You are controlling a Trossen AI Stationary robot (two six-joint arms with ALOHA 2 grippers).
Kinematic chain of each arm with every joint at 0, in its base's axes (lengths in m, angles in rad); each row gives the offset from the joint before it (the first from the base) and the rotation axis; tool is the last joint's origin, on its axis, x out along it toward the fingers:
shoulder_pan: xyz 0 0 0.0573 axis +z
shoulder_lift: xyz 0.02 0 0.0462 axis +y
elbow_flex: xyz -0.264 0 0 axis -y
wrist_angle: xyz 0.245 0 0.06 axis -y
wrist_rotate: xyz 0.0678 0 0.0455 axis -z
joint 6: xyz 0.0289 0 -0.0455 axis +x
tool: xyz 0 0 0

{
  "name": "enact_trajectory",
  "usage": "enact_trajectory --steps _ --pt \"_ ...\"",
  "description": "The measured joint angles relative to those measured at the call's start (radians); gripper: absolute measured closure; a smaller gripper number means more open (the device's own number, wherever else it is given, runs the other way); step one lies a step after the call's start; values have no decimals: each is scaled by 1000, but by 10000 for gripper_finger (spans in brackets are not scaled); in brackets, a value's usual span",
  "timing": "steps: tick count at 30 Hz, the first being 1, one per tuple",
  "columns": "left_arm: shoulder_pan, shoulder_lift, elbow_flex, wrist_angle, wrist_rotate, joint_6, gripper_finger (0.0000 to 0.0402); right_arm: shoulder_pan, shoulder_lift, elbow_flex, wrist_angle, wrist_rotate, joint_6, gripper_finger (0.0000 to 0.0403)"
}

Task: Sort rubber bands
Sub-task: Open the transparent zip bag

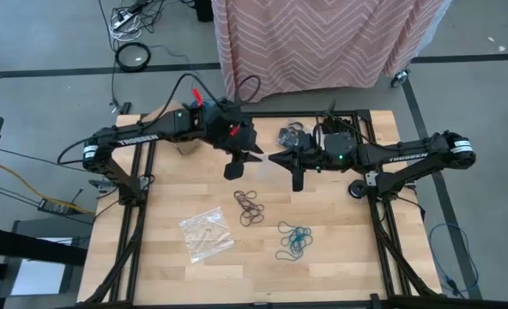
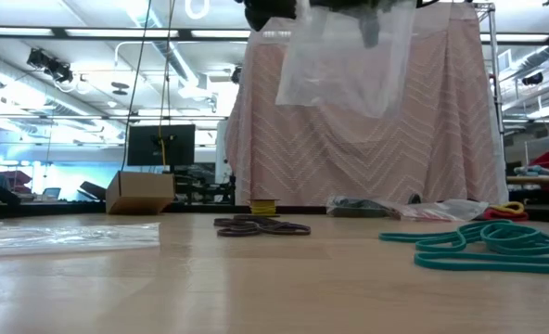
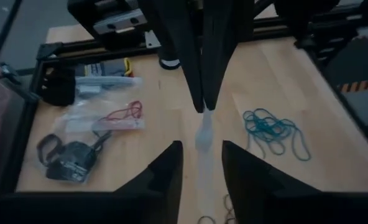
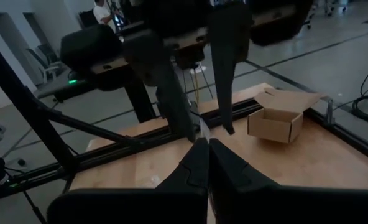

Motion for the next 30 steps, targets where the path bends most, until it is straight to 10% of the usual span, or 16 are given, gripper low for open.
enact_trajectory --steps 19,30 --pt "33 26 -1 51 123 -102 246 0 0 0 55 -2 -5 403" --pt "32 26 -1 53 156 -105 357 0 0 0 48 -2 -5 403"
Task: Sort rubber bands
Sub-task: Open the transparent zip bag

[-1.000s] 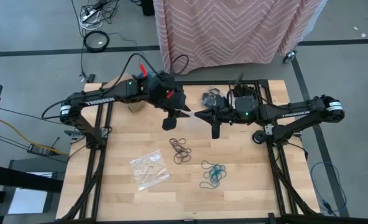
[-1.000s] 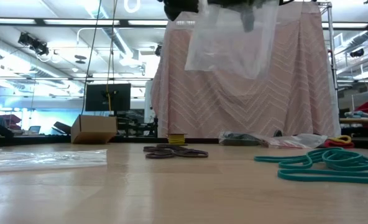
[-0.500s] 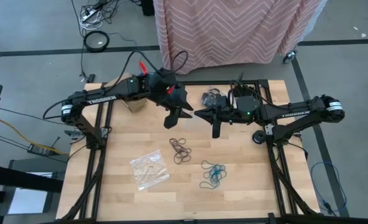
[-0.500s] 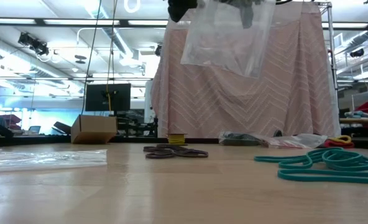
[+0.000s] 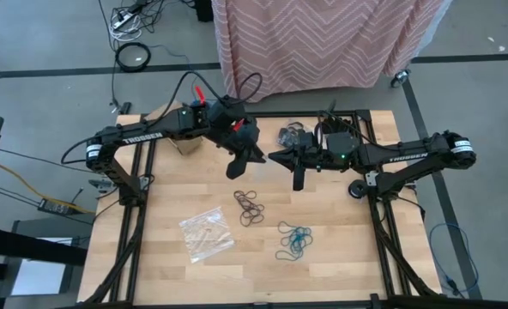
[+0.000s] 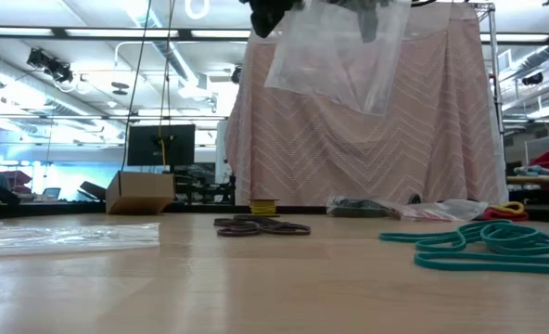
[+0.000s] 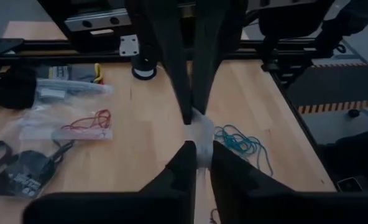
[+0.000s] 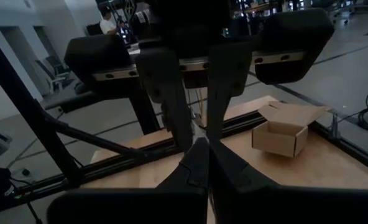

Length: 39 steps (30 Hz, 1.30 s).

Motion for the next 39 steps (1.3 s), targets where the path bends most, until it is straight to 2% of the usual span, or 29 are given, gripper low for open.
enact_trajectory --steps 8,12,21,24,39 --pt "0 0 0 4 11 0 364 0 0 0 -6 0 0 403" --pt "0 0 0 5 11 -1 374 1 0 0 -5 0 -74 396" --pt "0 0 0 7 15 -1 377 -2 0 0 0 -23 -85 324" --pt "0 0 0 8 15 -1 377 -2 0 0 15 -24 -85 311" --pt "0 0 0 42 22 3 378 -19 0 0 44 -75 -85 370"
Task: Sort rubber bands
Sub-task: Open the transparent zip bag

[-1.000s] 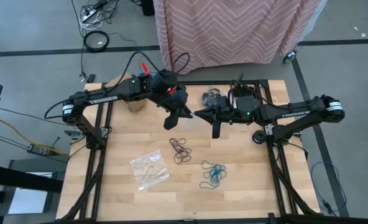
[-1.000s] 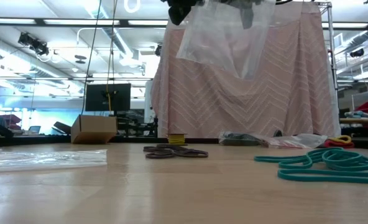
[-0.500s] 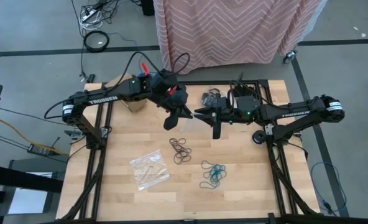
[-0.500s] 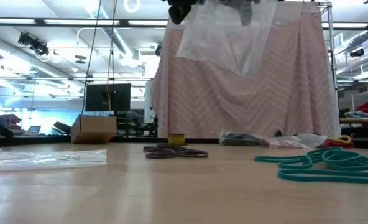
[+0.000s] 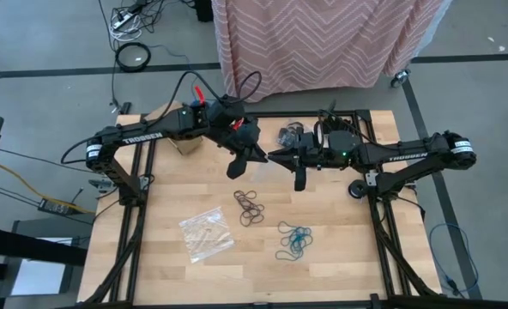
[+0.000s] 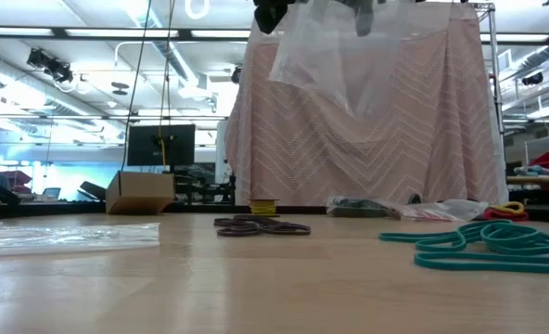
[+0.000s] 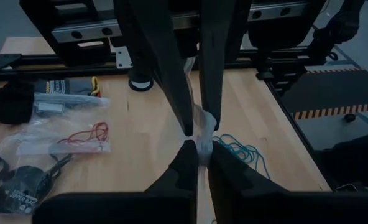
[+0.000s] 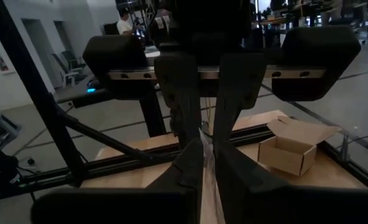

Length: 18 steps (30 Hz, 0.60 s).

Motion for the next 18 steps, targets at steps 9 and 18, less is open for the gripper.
enact_trajectory --steps 9,18 --pt "0 0 0 7 7 -1 377 0 0 0 1 0 1 400" --pt "1 0 0 8 10 -2 377 0 0 0 8 43 54 402"
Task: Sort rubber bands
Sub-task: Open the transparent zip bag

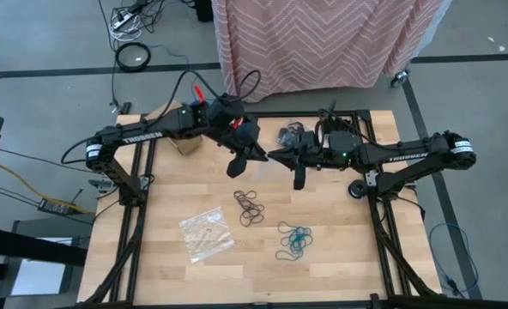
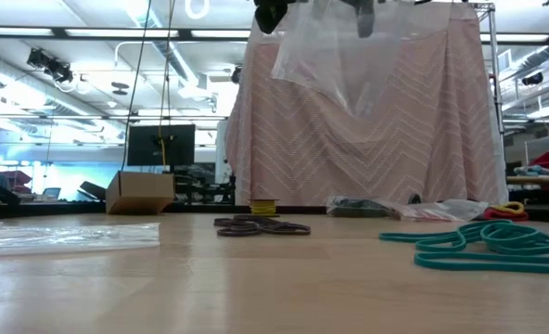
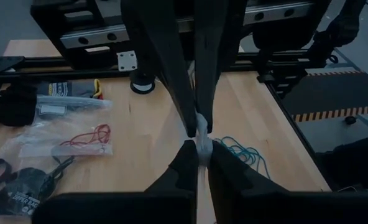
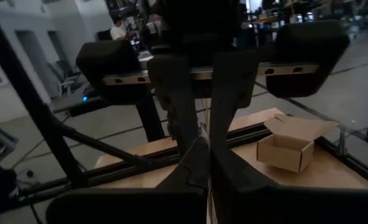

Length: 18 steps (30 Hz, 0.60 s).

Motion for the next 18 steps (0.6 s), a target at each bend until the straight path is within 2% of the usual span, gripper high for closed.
enact_trajectory --steps 10,12,18 --pt "-2 1 -85 -21 13 -21 377 -10 0 0 39 9 14 403" --pt "-2 1 -104 -19 15 -22 377 -9 0 0 38 -18 15 403" --pt "-4 0 -111 11 21 -25 378 -8 1 0 -48 -52 -11 392"
